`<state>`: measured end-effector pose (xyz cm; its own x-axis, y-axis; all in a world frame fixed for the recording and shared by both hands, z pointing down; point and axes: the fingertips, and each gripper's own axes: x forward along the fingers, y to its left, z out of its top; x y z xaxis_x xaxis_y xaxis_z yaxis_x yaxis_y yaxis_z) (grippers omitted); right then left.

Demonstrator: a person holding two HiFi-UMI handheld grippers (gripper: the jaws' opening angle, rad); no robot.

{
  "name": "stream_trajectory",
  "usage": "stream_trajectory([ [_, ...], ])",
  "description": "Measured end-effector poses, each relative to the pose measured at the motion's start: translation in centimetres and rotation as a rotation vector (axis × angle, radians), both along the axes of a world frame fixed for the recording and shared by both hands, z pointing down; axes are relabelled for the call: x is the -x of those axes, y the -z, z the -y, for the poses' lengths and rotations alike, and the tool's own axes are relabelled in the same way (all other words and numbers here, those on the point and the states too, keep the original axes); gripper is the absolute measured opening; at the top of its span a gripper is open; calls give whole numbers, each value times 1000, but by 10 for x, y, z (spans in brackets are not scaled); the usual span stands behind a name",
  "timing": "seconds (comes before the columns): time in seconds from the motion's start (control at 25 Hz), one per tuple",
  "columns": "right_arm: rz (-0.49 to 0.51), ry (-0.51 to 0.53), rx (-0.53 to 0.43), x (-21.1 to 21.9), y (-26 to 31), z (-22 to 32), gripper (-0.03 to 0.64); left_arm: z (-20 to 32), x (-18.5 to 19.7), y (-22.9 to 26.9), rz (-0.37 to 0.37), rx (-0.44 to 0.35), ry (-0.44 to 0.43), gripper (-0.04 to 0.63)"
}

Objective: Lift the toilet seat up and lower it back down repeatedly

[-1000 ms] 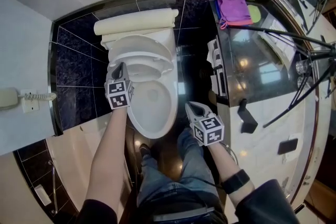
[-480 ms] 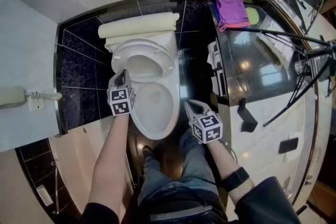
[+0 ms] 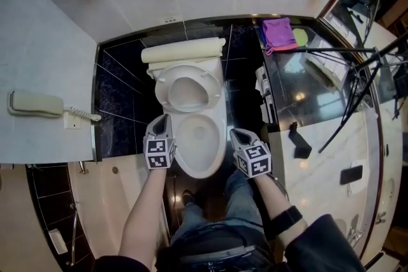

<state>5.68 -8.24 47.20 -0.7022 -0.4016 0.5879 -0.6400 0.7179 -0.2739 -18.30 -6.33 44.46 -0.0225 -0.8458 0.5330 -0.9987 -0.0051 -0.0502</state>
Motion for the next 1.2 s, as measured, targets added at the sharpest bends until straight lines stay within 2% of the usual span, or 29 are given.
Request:
stream_trajectory([
  [0.36, -26, -53, -72, -16, 49, -41, 17, -92, -4, 69, -57, -59, 4, 0],
  [0.64, -59, -79, -134, -23, 71, -78, 17, -153, -13, 96, -37, -101, -50, 0],
  [0.92, -64, -110, -145, -31, 75, -115, 17, -195, -13, 109, -50, -139, -62, 0],
  [1.2, -73, -111, -149, -44, 78, -133, 17, -221, -15, 108, -57, -135, -60, 0],
])
